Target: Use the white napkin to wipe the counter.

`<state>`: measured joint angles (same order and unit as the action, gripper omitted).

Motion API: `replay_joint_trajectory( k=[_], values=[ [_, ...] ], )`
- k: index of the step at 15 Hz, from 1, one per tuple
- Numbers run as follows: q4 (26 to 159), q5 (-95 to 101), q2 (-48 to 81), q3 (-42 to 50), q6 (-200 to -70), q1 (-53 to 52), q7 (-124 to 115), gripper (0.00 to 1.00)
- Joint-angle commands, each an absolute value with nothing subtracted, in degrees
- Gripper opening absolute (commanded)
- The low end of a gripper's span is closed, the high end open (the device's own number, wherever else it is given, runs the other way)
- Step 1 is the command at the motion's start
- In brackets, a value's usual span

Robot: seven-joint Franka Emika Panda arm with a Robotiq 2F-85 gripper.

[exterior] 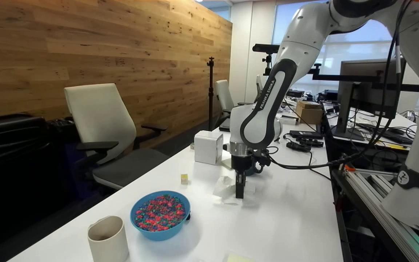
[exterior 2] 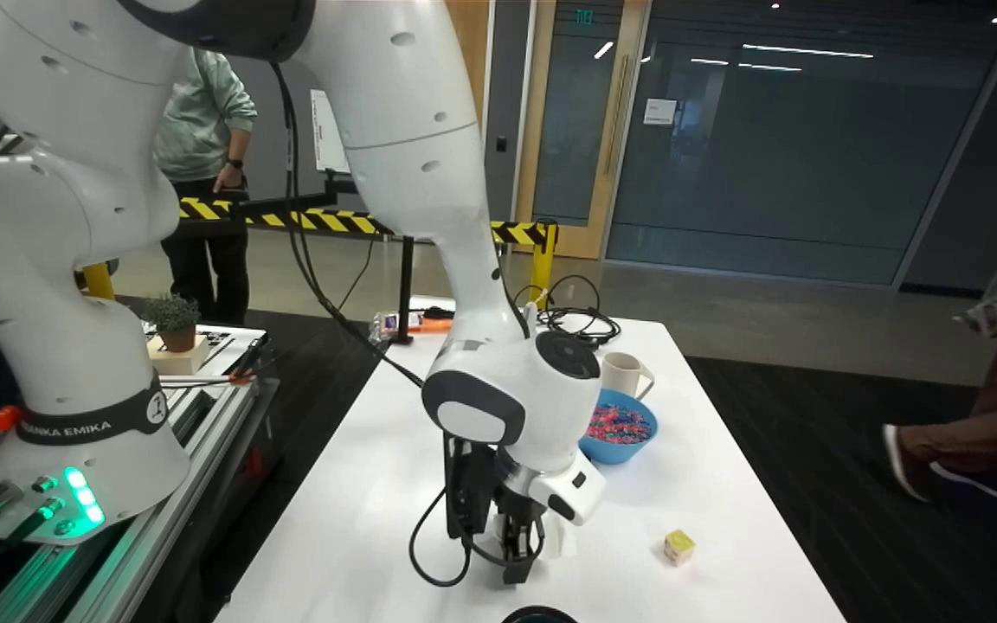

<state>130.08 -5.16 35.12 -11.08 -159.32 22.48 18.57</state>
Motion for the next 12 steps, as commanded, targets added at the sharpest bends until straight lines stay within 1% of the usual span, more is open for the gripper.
replay_joint_trajectory(
  k=[1, 5, 7, 12],
  values=[
    [129.83, -4.96, 32.4, -9.17, -152.94, 21.56, 21.59, 0.0],
    [129.73, -6.8, 32.64, -8.74, -156.89, 21.58, 22.56, 0.0],
    [129.69, -8.74, 33.08, -10.22, -158.71, 22.8, 22.76, 0.0],
    [129.51, -14.66, 35.77, -17.15, -169.7, 27.6, 22.65, 0.0]
  ],
)
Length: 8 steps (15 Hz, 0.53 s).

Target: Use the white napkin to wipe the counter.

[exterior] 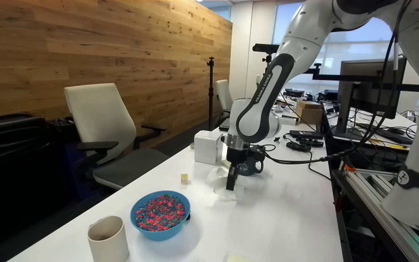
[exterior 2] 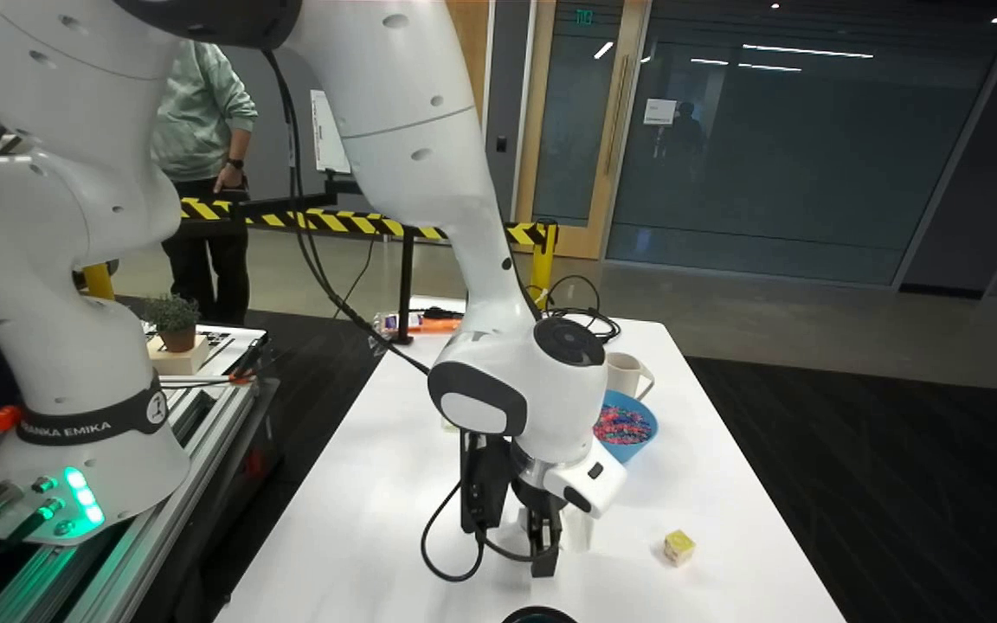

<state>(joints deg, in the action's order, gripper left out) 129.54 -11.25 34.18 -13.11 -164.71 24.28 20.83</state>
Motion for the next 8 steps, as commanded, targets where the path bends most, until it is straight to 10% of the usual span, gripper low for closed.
replay_joint_trajectory(
  k=[1, 8],
  values=[
    [129.53, -14.4, 36.32, -17.99, -171.52, 28.16, 22.32, 0.0],
    [129.82, -4.78, 37.86, -12.55, -178.35, 25.15, 20.18, 0.0]
  ],
)
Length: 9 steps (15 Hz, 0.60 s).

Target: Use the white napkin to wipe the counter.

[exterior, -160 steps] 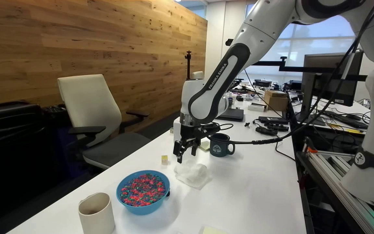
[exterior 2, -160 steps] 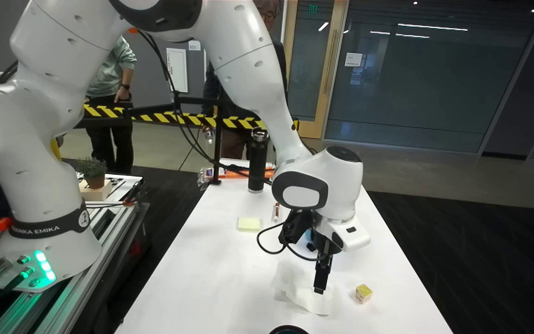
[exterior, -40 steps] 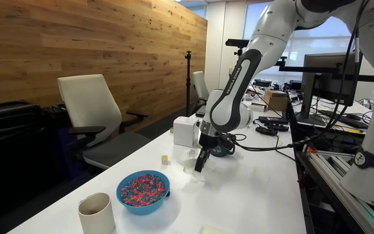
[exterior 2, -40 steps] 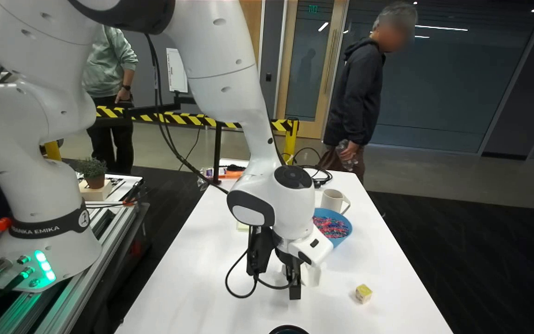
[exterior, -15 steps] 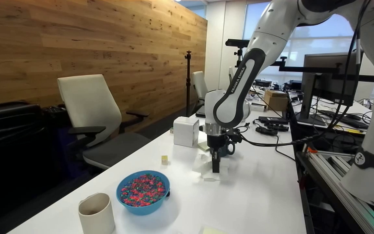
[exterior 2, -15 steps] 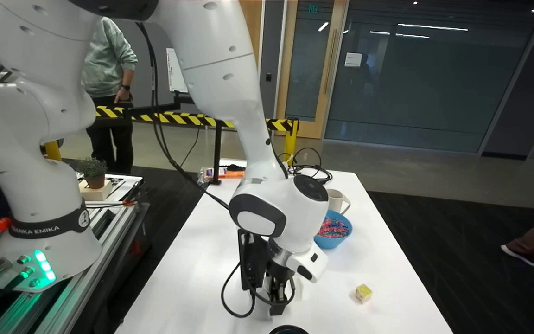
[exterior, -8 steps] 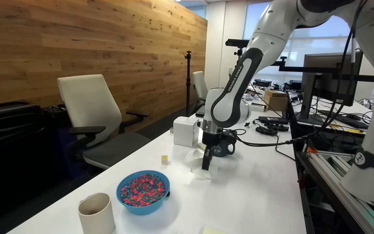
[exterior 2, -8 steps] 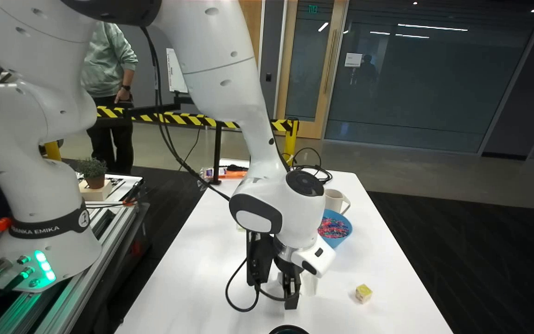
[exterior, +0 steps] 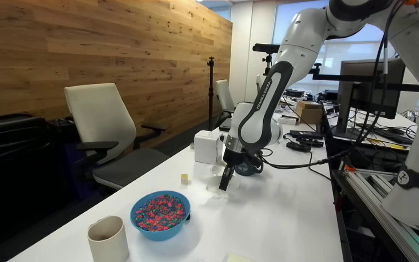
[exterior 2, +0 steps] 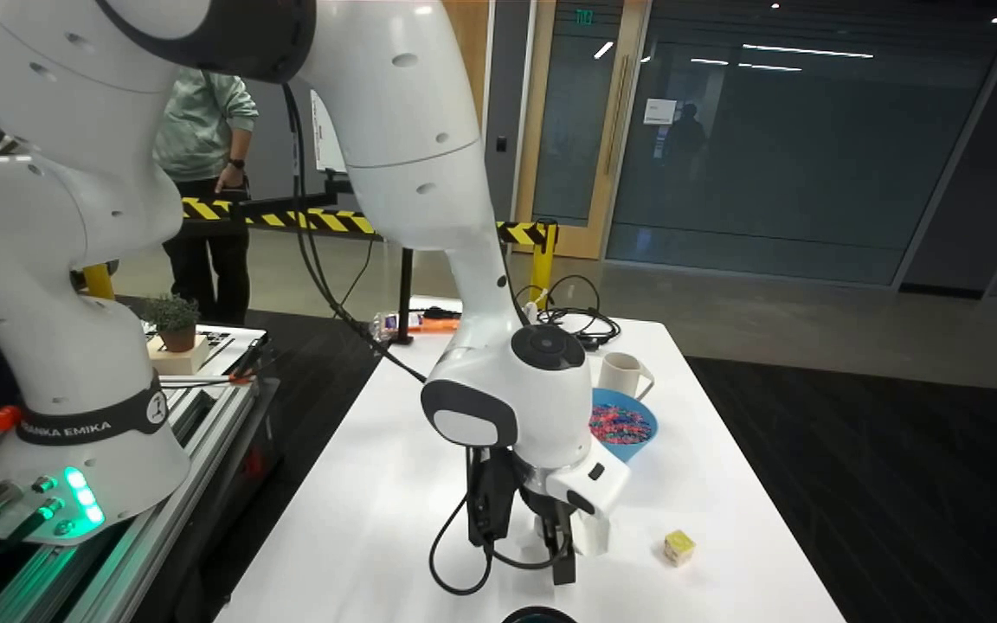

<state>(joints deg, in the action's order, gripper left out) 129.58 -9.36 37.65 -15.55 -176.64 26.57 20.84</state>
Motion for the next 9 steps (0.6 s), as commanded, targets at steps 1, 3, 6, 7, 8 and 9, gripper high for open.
replay_joint_trajectory(
  k=[1, 3, 6, 7, 8, 9],
  values=[
    [129.81, -2.95, 37.44, -10.56, -177.5, 24.07, 20.24, 0.0],
    [129.59, 0.41, 36.38, -6.02, -174.81, 21.28, 20.17, 0.0],
    [129.12, 4.83, 35.67, 0.31, -171.25, 17.17, 20.34, 0.0],
    [128.96, 5.82, 35.48, 1.82, -170.23, 16.18, 20.2, 0.0],
    [128.8, 6.85, 35.38, 3.38, -169.21, 15.13, 20.18, 0.0],
    [128.86, 8.0, 35.11, 4.95, -167.96, 14.02, 20.26, 0.0]
  ],
)
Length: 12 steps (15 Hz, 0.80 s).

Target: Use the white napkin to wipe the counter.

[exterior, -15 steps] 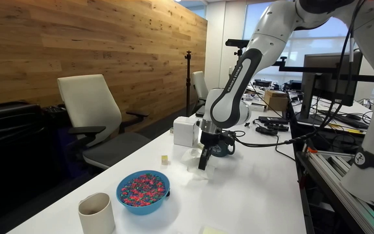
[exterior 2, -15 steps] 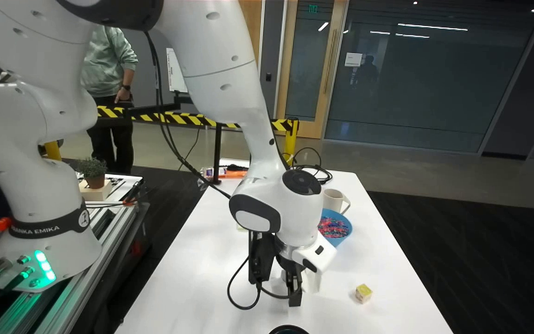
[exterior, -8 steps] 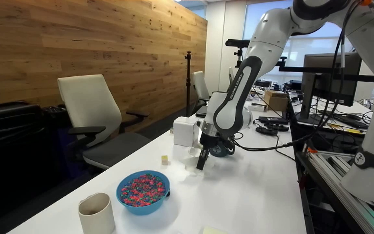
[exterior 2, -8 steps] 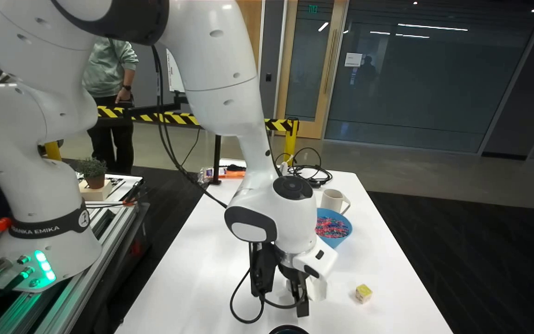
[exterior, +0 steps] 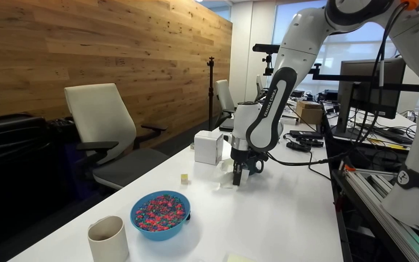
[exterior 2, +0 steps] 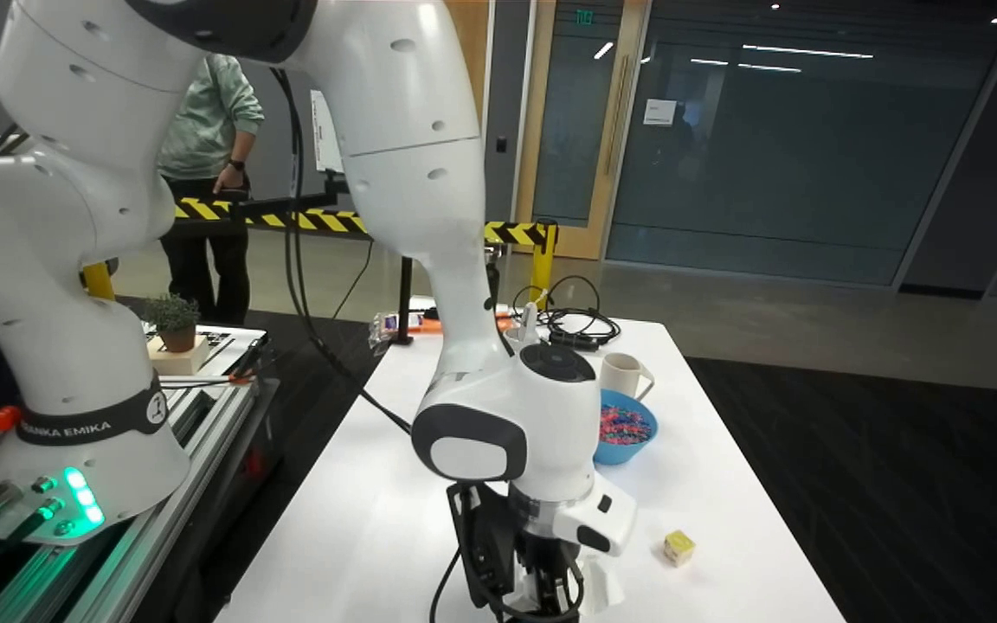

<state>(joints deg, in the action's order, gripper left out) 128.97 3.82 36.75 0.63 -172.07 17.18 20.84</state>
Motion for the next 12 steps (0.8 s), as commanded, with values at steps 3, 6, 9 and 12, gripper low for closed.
replay_joint_trajectory(
  k=[3, 6, 9, 12],
  values=[
    [129.99, 11.33, 34.13, 7.75, -165.51, 12.31, 21.39, 0.0],
    [130.57, 13.18, 32.95, 8.56, -161.87, 11.71, 21.47, 0.0],
    [130.91, 11.7, 30.26, 6.59, -152.03, 12.53, 21.76, 0.0],
    [130.76, 10.93, 27.65, 6.08, -142.33, 11.82, 20.79, 0.0]
  ],
)
